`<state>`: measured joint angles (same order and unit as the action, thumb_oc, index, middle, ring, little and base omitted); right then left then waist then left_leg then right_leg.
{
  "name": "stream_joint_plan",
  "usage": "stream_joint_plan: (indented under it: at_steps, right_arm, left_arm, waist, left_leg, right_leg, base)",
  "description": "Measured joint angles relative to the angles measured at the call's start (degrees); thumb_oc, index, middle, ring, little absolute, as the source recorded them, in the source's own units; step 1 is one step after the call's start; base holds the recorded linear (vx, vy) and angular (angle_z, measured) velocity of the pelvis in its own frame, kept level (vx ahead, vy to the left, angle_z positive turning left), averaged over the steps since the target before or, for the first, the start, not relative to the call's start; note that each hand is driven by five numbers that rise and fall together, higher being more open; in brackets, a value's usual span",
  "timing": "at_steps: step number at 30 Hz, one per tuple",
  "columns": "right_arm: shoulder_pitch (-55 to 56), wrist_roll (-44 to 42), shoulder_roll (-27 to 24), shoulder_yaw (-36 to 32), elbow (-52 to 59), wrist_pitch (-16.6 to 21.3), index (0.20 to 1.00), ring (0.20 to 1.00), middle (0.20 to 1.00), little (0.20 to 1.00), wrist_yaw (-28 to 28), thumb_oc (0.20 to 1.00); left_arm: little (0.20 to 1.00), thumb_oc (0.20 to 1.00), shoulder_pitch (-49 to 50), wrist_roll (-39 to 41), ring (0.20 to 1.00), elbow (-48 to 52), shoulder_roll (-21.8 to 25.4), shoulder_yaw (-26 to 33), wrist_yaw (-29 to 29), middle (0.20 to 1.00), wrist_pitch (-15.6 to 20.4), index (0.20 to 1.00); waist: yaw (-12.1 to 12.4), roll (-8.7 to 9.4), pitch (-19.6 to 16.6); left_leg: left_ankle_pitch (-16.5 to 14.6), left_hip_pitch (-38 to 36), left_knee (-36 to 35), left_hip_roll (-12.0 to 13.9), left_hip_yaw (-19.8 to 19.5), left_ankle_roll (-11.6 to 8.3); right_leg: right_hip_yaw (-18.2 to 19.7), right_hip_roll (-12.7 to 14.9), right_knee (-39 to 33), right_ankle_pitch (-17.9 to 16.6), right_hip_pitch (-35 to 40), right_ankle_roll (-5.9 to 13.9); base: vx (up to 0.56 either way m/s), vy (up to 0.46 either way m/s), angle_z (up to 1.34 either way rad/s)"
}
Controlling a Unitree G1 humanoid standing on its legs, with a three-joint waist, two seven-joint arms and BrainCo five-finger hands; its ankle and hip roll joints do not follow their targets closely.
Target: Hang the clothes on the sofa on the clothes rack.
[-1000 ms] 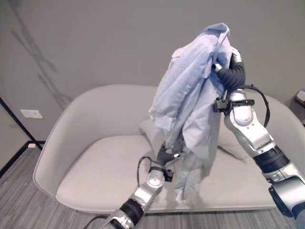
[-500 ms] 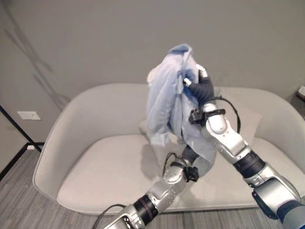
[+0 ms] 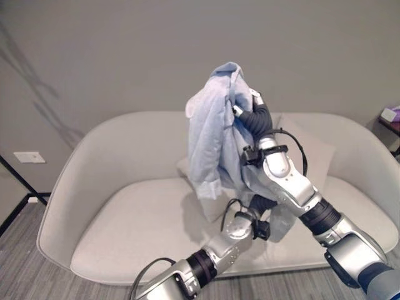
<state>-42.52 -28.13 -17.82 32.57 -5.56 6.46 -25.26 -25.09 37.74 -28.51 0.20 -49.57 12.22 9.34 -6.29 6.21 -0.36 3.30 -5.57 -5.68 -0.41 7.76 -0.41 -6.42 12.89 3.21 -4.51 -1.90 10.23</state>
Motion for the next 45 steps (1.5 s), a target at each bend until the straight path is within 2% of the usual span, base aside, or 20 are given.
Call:
stream_joint_plan:
  at_steps: [7, 16, 21, 22, 23, 24, 26, 27, 28, 29, 30, 31, 32, 33, 34, 37, 38, 40, 41, 45]
  right_arm:
    - [0.06, 0.27, -0.54, -0.59, 0.21, 0.02, 0.200, 0.200, 0.200, 0.200, -0.66, 0.200]
    - [12.93, 4.52, -9.70, -10.15, 9.76, 1.67, 0.200, 0.200, 0.200, 0.200, -0.19, 0.200]
    - [13.02, 7.37, -10.39, -10.46, 11.89, 1.85, 0.200, 0.200, 0.200, 0.200, 2.29, 0.200]
    - [12.97, 7.96, -10.40, -10.45, 11.80, 1.85, 0.200, 0.200, 0.200, 0.200, 3.02, 0.200]
    - [12.55, 8.17, -10.57, -10.36, 11.86, 1.86, 0.200, 0.200, 0.200, 0.200, 3.99, 0.200]
    - [12.18, 9.38, -11.20, -10.37, 12.23, 1.86, 0.200, 0.200, 0.200, 0.200, 5.45, 0.200]
    - [9.94, 10.26, -11.42, -8.93, 12.05, 1.80, 0.200, 0.200, 0.200, 0.200, 7.05, 0.200]
    - [8.04, 10.62, -11.01, -7.20, 12.16, 1.77, 0.200, 0.200, 0.200, 0.200, 8.49, 0.200]
    - [8.76, 10.84, -9.66, -6.73, 12.07, 1.79, 0.200, 0.200, 0.200, 0.200, 9.31, 0.200]
    - [9.74, 10.86, -9.48, -6.96, 12.07, 1.78, 0.200, 0.200, 0.200, 0.200, 9.44, 0.200]
    - [9.68, 10.72, -11.64, -7.14, 12.94, 1.80, 0.200, 0.200, 0.200, 0.200, 9.66, 0.200]
    - [10.18, 10.89, -11.40, -8.71, 13.19, 2.47, 0.200, 0.200, 0.200, 0.200, 9.86, 0.200]
    - [11.41, 10.64, -8.92, -9.41, 13.32, 2.54, 0.200, 0.200, 0.200, 0.200, 9.54, 0.200]
    - [11.58, 10.60, -8.61, -9.42, 13.44, 2.54, 0.200, 0.200, 0.200, 0.200, 9.52, 0.200]
    - [13.24, 10.26, -9.15, -9.80, 13.40, 3.02, 0.200, 0.200, 0.200, 0.200, 9.53, 0.200]
    - [16.53, 10.37, -11.54, -12.11, 13.63, 3.23, 0.200, 0.200, 0.200, 0.200, 9.51, 0.200]
    - [16.76, 10.71, -12.96, -11.88, 13.62, 3.30, 0.200, 0.200, 0.200, 0.200, 9.46, 0.200]
    - [17.09, 10.81, -13.31, -12.00, 13.58, 3.89, 0.200, 0.200, 0.200, 0.200, 9.34, 0.200]
    - [17.82, 10.81, -12.78, -11.78, 13.38, 3.87, 0.200, 0.200, 0.200, 0.200, 9.35, 0.200]
    - [17.92, 11.43, -12.88, -11.94, 13.45, 3.83, 0.200, 0.200, 0.200, 0.200, 9.54, 0.200]
  left_arm:
    - [0.200, 0.200, 0.08, -0.63, 0.200, 0.26, 1.98, 2.35, 1.29, 0.200, -0.04, 0.200]
    - [0.200, 0.200, 7.63, -10.27, 0.200, 8.58, 11.37, 17.91, 6.97, 0.200, 0.14, 0.200]
    - [0.200, 0.200, 9.00, -16.63, 0.200, 12.41, 13.69, 28.07, 10.01, 0.200, 0.44, 0.200]
    - [0.200, 0.200, 9.61, -17.27, 0.200, 13.30, 14.65, 28.95, 10.07, 0.200, 0.43, 0.200]
    - [0.200, 0.200, 12.46, -19.00, 0.200, 16.64, 15.07, 31.50, 10.07, 0.200, 0.47, 0.200]
    - [0.200, 0.200, 15.58, -20.75, 0.200, 20.82, 16.37, 34.36, 10.20, 0.200, 0.51, 0.200]
    - [0.200, 0.200, 17.86, -23.11, 0.200, 21.99, 18.94, 38.21, 11.23, 0.200, 1.29, 0.200]
    - [0.200, 0.200, 20.13, -24.65, 0.200, 21.87, 21.40, 40.65, 12.03, 0.200, 1.80, 0.200]
    - [0.200, 0.200, 20.28, -25.18, 0.200, 20.30, 21.24, 41.88, 12.44, 0.200, 1.72, 0.200]
    - [0.200, 0.200, 20.10, -25.33, 0.200, 19.75, 21.23, 40.06, 12.46, 0.200, 1.36, 0.200]
    - [0.200, 0.200, 21.14, -27.59, 0.200, 20.13, 19.95, 38.84, 12.14, 0.200, 1.28, 0.200]
    - [0.200, 0.200, 22.57, -29.13, 0.200, 22.30, 18.90, 39.03, 12.21, 0.200, 1.61, 0.200]
    - [0.200, 0.200, 23.58, -30.12, 0.200, 23.70, 20.24, 39.77, 12.30, 0.200, 1.95, 0.200]
    - [0.200, 0.200, 23.52, -30.15, 0.200, 23.76, 20.43, 39.95, 12.34, 0.200, 1.89, 0.200]
    - [0.200, 0.200, 22.79, -30.38, 0.200, 22.94, 19.89, 38.60, 11.83, 0.200, 1.42, 0.200]
    - [0.200, 0.200, 23.70, -32.97, 0.200, 23.21, 19.78, 37.50, 10.43, 0.200, 1.43, 0.200]
    - [0.200, 0.200, 24.39, -34.25, 0.200, 23.17, 19.71, 37.09, 9.95, 0.200, 1.44, 0.200]
    - [0.200, 0.200, 24.40, -34.47, 0.200, 23.05, 19.27, 36.59, 9.91, 0.200, 1.53, 0.200]
    - [0.200, 0.200, 24.29, -34.46, 0.200, 22.46, 19.54, 36.63, 9.89, 0.200, 1.40, 0.200]
    - [0.200, 0.200, 22.74, -34.52, 0.200, 22.44, 20.07, 38.75, 9.94, 0.200, 1.43, 0.200]
  waist:
    - [0.24, 0.00, -0.01]
    - [2.00, 0.03, 0.33]
    - [3.85, 0.12, 4.63]
    - [5.19, -0.37, 5.11]
    - [6.69, -1.01, 5.55]
    - [8.79, -1.75, 6.05]
    - [12.66, -0.51, 5.49]
    - [15.50, 1.24, 5.54]
    - [16.07, 2.24, 5.99]
    - [14.91, 3.58, 5.68]
    - [16.31, 2.23, 4.69]
    - [18.97, 0.68, 3.78]
    - [18.98, 3.81, 3.64]
    - [18.61, 4.29, 3.75]
    - [17.81, 3.32, 4.85]
    - [18.13, -0.30, 6.74]
    - [18.85, -2.52, 8.05]
    - [19.10, -4.07, 9.21]
    - [19.12, -3.02, 9.91]
    - [18.34, 2.83, 9.87]
  left_leg:
    - [0.00, -0.08, 0.00, 0.01, 0.03, 0.00]
    - [0.06, 0.49, 0.00, -0.09, 0.81, 0.08]
    - [0.60, 0.77, 0.10, 0.86, 3.33, 0.93]
    - [1.44, 1.34, 0.23, 1.56, 4.13, 2.09]
    - [2.04, 1.54, 0.47, 3.49, 5.14, 1.70]
    - [2.32, 2.57, 1.69, 6.19, 5.07, 1.38]
    - [4.10, 4.63, 3.20, 8.80, 7.42, -0.12]
    - [4.54, 6.40, 6.50, 11.34, 9.53, -0.63]
    - [1.00, 11.13, 13.83, 11.94, 8.74, -0.24]
    - [-0.84, 12.25, 13.47, 7.16, 8.61, -0.24]
    - [1.70, 9.70, 5.40, 2.75, 7.61, 1.45]
    - [3.87, 7.63, 3.03, 4.86, 12.24, 3.70]
    - [5.95, 9.14, 3.40, 4.04, 11.86, 4.60]
    - [6.00, 9.62, 3.97, 4.13, 11.35, 4.53]
    - [8.21, 13.55, 6.07, 7.22, 8.75, 4.38]
    - [12.80, 15.66, 5.50, 10.66, 4.59, -0.20]
    - [11.42, 15.63, 5.87, 12.01, 3.18, -4.84]
    - [8.95, 16.81, 5.77, 12.05, -0.93, -7.95]
    - [6.98, 17.74, 6.34, 11.33, -0.50, -9.70]
    - [5.30, 16.67, 13.35, 9.87, 2.71, -9.48]
  right_leg:
    - [0.00, -0.01, 0.01, -0.05, 0.07, 0.04]
    - [0.21, -0.01, 0.27, -0.24, -0.97, 0.26]
    - [-1.13, -0.34, 5.26, -2.68, -4.84, 0.40]
    - [-2.90, -0.41, 7.57, -0.23, -5.35, 0.85]
    - [-4.86, -0.32, 23.49, 7.29, -8.90, -1.06]
    - [-6.37, 0.09, 36.45, 12.07, -8.32, -0.24]
    - [-6.92, 2.62, 44.48, 14.17, -4.50, 2.19]
    - [-6.87, 1.91, 39.42, 11.15, 0.88, 3.81]
    - [-7.74, -1.73, 32.12, 13.42, 4.71, 3.64]
    - [-8.51, -1.32, 29.26, 13.34, 5.40, 3.48]
    - [-8.40, -3.43, 26.23, 16.39, 5.40, 2.09]
    - [-8.47, -6.75, 20.76, 17.86, 6.15, 0.54]
    - [-6.44, -6.93, 15.07, 18.37, 6.96, -0.77]
    - [-6.37, -7.21, 13.06, 18.72, 7.66, -1.55]
    - [-5.95, -11.80, 5.79, 17.97, 9.11, -4.58]
    - [-7.91, -16.96, 1.44, 15.04, 10.56, -9.50]
    - [-8.74, -18.90, 2.42, 15.05, 9.51, -12.49]
    - [-10.31, -19.71, 4.11, 15.06, 7.97, -14.09]
    - [-12.08, -18.85, 3.46, 13.69, 7.05, -15.80]
    - [-15.17, -13.88, -1.64, 8.60, 5.90, -16.48]
  base:
    - [0.00, 0.000, 0.00]
    - [-0.09, 0.015, -0.04]
    - [-0.15, 0.069, -0.22]
    - [-0.15, 0.039, -0.22]
    - [-0.20, -0.011, -0.10]
    - [-0.31, -0.068, -0.14]
    - [-0.25, -0.073, -0.53]
    - [-0.34, -0.155, -0.87]
    - [-0.45, -0.225, -0.36]
    - [-0.47, -0.248, 0.03]
    - [-0.21, -0.130, -0.52]
    - [-0.37, -0.163, -0.99]
    - [-0.42, -0.165, -0.84]
    - [-0.67, -0.227, -0.06]
    - [-0.51, -0.138, 0.11]
    - [-0.31, -0.030, 0.36]
    - [-0.34, 0.011, 0.34]
    - [-0.32, 0.045, 0.33]
    - [-0.37, 0.088, 0.47]
    - [-0.18, 0.137, 0.46]
